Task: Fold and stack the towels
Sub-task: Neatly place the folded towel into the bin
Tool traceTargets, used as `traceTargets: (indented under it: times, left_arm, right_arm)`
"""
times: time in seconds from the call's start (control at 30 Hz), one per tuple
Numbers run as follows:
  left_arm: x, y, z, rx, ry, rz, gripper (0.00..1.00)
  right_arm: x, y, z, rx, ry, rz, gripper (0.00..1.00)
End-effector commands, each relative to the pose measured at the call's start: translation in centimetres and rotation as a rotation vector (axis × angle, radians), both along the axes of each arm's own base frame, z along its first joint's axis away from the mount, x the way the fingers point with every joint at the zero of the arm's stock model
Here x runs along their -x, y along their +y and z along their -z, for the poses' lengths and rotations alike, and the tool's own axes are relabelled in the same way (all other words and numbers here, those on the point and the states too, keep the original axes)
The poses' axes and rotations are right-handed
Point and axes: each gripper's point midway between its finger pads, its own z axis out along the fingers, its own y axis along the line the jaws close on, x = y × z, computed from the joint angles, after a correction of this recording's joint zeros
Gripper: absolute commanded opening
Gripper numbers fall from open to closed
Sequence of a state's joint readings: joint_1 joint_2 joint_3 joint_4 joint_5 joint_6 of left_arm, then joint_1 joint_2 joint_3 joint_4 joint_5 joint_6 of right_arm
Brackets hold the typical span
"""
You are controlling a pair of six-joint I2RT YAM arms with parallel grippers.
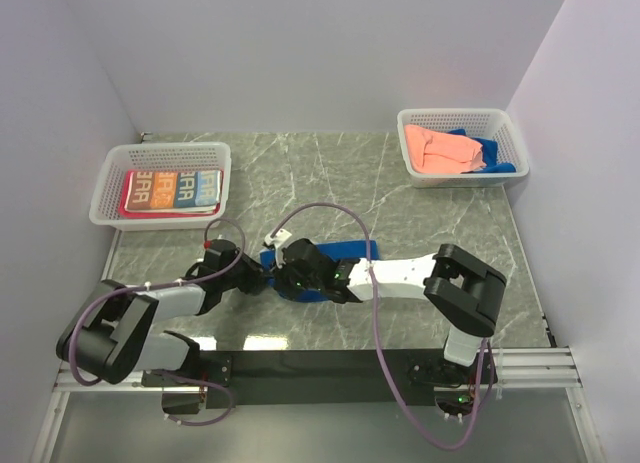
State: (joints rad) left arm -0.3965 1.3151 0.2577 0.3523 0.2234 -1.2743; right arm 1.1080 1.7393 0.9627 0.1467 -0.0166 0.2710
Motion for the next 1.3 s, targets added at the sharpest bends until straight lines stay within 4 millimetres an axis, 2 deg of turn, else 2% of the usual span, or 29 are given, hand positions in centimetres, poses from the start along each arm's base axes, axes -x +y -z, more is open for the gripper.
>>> traceTargets:
  times: [0.0,0.03,0.07,0.1,0.13,0.2,0.23,0.27,0.3,0.33,0.37,0.4,0.43,0.47,0.53,0.57,0.63,0.67,0.8,0.83,0.9,0.93,1.03,1.07,1.27]
  left_arm:
    - [-1.1,1.1,-0.7,-0.117,-0.052,0.005,0.01]
    - [-1.9,0.9,-1.8,-0.129,-0.081,0.014,0.01]
    - [-1.6,1.3,-1.6,-0.174,-0.071,0.042,0.01]
    - [-1.8,1.3,-1.9,-0.193,-0.078,0.059,0.01]
    - [-2.8,1.0,-3.3,-0.204,-0.113,0.069,0.01]
    - [-2.6,1.4,-3.5,-0.268,-0.107,0.116,0.01]
    - [-4.1,1.3,-5.1,-0.291,-0.145,0.113,0.01]
    - [-3.8,1.8,-5.0,-0.349,-0.125,0.147,0.01]
    - [-4.4,2.0,-5.5,-0.376,-0.128,0.156,0.01]
    - [-6.0,1.8,-7.1,-0.418,-0.162,0.174,0.01]
    - [-6.8,2.2,-7.5,-0.458,-0.16,0.173,0.01]
    - [-6.7,2.7,-7.6,-0.496,-0.13,0.188,0.01]
    - [-8.4,2.3,-9.3,-0.516,-0.164,0.206,0.01]
    - [-9.4,2.9,-9.9,-0.546,-0.17,0.191,0.01]
    - [-11.4,3.3,-11.9,-0.582,-0.189,0.198,0.01]
    - [-12.3,4.1,-12.5,-0.591,-0.19,0.183,0.01]
    - [-14.2,5.0,-14.3,-0.619,-0.193,0.184,0.01]
    - [-15.1,6.2,-14.8,-0.628,-0.186,0.163,0.01]
    - [-17.7,9.0,-17.4,-0.68,-0.175,0.156,0.01]
    - [-18.7,9.5,-18.8,-0.709,-0.201,0.158,0.01]
    - [-18.7,11.4,-19.4,-0.769,-0.156,0.143,0.01]
    - [-19.6,12.8,-20.6,-0.822,-0.166,0.11,0.01]
    - [-20.3,15.0,-21.8,-0.881,-0.157,0.091,0.01]
    - [-20.4,16.3,-21.9,-0.897,-0.135,0.074,0.01]
    - [-22.0,20.6,-22.8,-0.991,-0.098,0.068,0.01]
  right_arm:
    - [-0.8,0.0,-3.6,-0.093,-0.067,0.038,0.36]
    - [-0.8,-0.3,-3.7,-0.092,-0.073,0.049,0.45]
    - [-1.1,-0.8,-4.4,-0.095,-0.084,0.069,0.53]
    - [-1.0,-1.3,-4.4,-0.088,-0.086,0.078,0.67]
    - [-1.0,-1.6,-4.6,-0.086,-0.087,0.088,0.71]
    - [-0.8,-3.1,-5.2,-0.085,-0.089,0.124,0.82]
    - [-0.9,-3.8,-6.3,-0.104,-0.104,0.151,0.85]
    - [-0.6,-4.9,-5.5,-0.09,-0.092,0.175,0.87]
    - [-0.7,-5.7,-5.7,-0.092,-0.102,0.201,0.9]
    - [-0.6,-6.4,-6.9,-0.126,-0.116,0.218,0.91]
    - [-0.1,-7.6,-6.1,-0.107,-0.107,0.232,0.94]
    - [-0.1,-8.3,-6.3,-0.11,-0.118,0.246,0.94]
    - [0.0,-9.1,-7.6,-0.14,-0.135,0.261,0.96]
    - [0.3,-10.1,-7.0,-0.115,-0.135,0.27,0.96]
    - [0.2,-11.4,-8.3,-0.136,-0.163,0.302,1.0]
    - [0.3,-12.2,-7.9,-0.114,-0.165,0.308,1.0]
    - [0.3,-13.0,-8.6,-0.121,-0.18,0.318,1.0]
    - [0.4,-13.5,-8.4,-0.104,-0.182,0.319,1.0]
    - [0.5,-14.2,-8.4,-0.085,-0.19,0.317,1.0]
    - [0.5,-14.3,-8.3,-0.077,-0.191,0.318,1.0]
    - [0.4,-14.4,-8.4,-0.05,-0.19,0.319,1.0]
    - [0.3,-14.4,-8.4,-0.033,-0.193,0.314,1.0]
    - [0.1,-14.0,-9.1,-0.019,-0.196,0.302,1.0]
    - [0.0,-13.7,-9.6,-0.023,-0.208,0.296,1.0]
    - [-1.0,-13.0,-10.0,0.03,-0.216,0.283,0.99]
